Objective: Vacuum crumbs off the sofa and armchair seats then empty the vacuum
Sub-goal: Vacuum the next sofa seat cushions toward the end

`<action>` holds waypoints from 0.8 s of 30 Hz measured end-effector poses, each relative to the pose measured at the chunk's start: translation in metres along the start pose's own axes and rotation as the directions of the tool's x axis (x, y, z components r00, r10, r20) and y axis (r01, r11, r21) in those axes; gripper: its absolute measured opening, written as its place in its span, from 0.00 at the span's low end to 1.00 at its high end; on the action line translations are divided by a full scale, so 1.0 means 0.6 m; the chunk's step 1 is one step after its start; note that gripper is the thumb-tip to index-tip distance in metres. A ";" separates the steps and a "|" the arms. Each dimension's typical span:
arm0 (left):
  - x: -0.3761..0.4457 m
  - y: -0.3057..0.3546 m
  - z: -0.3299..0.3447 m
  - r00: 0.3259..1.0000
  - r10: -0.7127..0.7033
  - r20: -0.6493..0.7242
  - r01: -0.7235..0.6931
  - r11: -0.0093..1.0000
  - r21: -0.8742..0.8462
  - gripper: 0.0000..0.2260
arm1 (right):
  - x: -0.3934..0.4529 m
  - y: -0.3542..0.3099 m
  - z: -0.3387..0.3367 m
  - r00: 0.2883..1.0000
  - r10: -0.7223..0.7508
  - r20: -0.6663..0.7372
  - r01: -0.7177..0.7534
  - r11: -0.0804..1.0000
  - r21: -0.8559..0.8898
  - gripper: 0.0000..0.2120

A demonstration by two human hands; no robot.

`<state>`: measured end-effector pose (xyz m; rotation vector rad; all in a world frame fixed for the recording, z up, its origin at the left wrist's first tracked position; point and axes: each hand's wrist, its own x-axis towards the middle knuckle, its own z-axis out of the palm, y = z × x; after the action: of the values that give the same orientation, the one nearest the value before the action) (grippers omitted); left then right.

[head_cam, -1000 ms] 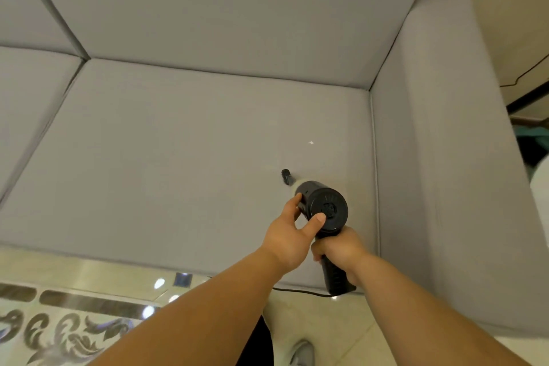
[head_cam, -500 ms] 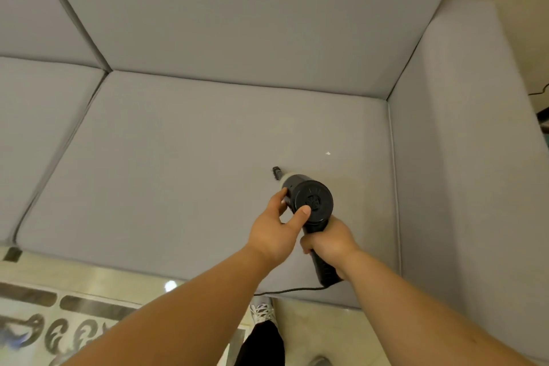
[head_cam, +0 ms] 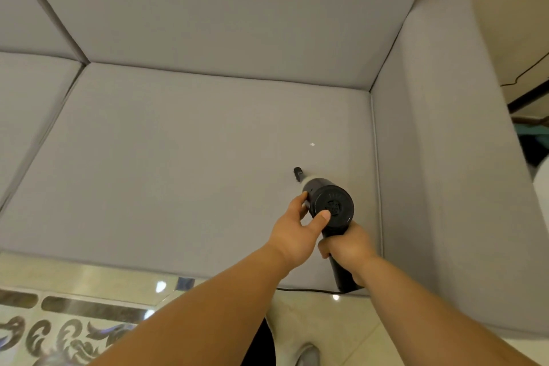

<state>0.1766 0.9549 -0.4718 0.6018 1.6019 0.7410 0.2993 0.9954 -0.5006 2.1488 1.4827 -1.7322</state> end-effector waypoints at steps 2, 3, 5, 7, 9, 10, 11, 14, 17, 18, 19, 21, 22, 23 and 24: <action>-0.010 0.004 -0.006 1.000 0.003 -0.013 -0.003 1.000 -0.024 0.29 | -0.011 -0.005 0.002 1.000 -0.023 0.009 0.023 1.000 0.002 0.15; -0.015 0.005 -0.012 1.000 0.006 -0.025 -0.007 1.000 -0.022 0.29 | -0.015 -0.009 0.007 0.999 -0.035 0.024 0.035 0.999 0.006 0.15; -0.023 0.003 -0.031 0.998 0.011 -0.055 -0.011 1.000 0.001 0.29 | -0.020 -0.020 0.024 0.996 -0.060 0.069 0.059 0.998 0.010 0.16; -0.029 -0.004 -0.052 0.995 0.001 -0.095 0.001 1.000 0.020 0.28 | -0.020 -0.027 0.045 0.990 -0.072 0.122 0.073 0.997 -0.006 0.16; -0.031 -0.018 -0.065 0.994 -0.014 -0.108 0.020 0.998 0.052 0.28 | -0.019 -0.023 0.065 0.987 -0.062 0.145 0.065 0.998 -0.016 0.15; -0.034 -0.027 -0.065 0.994 -0.021 -0.104 0.029 0.997 0.070 0.28 | -0.020 -0.014 0.070 0.988 -0.051 0.145 0.054 0.998 -0.017 0.15; -0.034 -0.031 -0.063 0.995 -0.018 -0.098 0.026 0.997 0.079 0.29 | -0.020 -0.010 0.070 0.990 -0.047 0.135 0.050 0.999 -0.017 0.15; -0.036 -0.040 -0.027 0.998 -0.012 -0.064 0.016 0.997 0.071 0.29 | -0.020 0.020 0.047 0.995 -0.026 0.092 0.029 0.999 -0.025 0.14; -0.029 -0.034 0.023 1.000 -0.006 -0.012 0.006 0.999 0.053 0.30 | -0.018 0.048 0.006 1.000 -0.010 0.026 0.010 1.000 0.001 0.15; -0.027 -0.032 0.046 1.000 -0.003 0.013 0.003 0.999 0.046 0.30 | -0.019 0.061 -0.012 1.000 -0.003 0.000 0.003 1.000 0.010 0.14; -0.025 -0.030 0.060 1.000 -0.001 0.028 0.000 0.999 0.037 0.30 | -0.019 0.069 -0.023 1.000 -0.003 -0.019 0.003 1.000 0.019 0.14; -0.028 -0.026 0.091 0.999 -0.001 0.053 0.000 1.000 0.026 0.29 | -0.024 0.088 -0.047 0.999 -0.001 -0.051 0.003 0.999 0.040 0.13; -0.029 -0.027 0.097 0.998 -0.004 0.055 0.003 1.000 0.019 0.29 | -0.027 0.095 -0.050 0.998 -0.002 -0.056 0.005 0.999 0.047 0.13; -0.035 -0.021 0.110 0.998 -0.004 0.068 0.003 1.000 0.022 0.29 | -0.035 0.104 -0.060 0.998 0.001 -0.067 0.003 0.998 0.065 0.13; -0.039 -0.018 0.116 0.997 -0.004 0.076 0.002 1.000 0.023 0.29 | -0.041 0.109 -0.063 0.997 0.002 -0.075 0.005 0.996 0.087 0.13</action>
<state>0.2493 0.9398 -0.4706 0.6368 1.5428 0.6911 0.3722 0.9635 -0.5013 2.2805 1.4512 -1.7673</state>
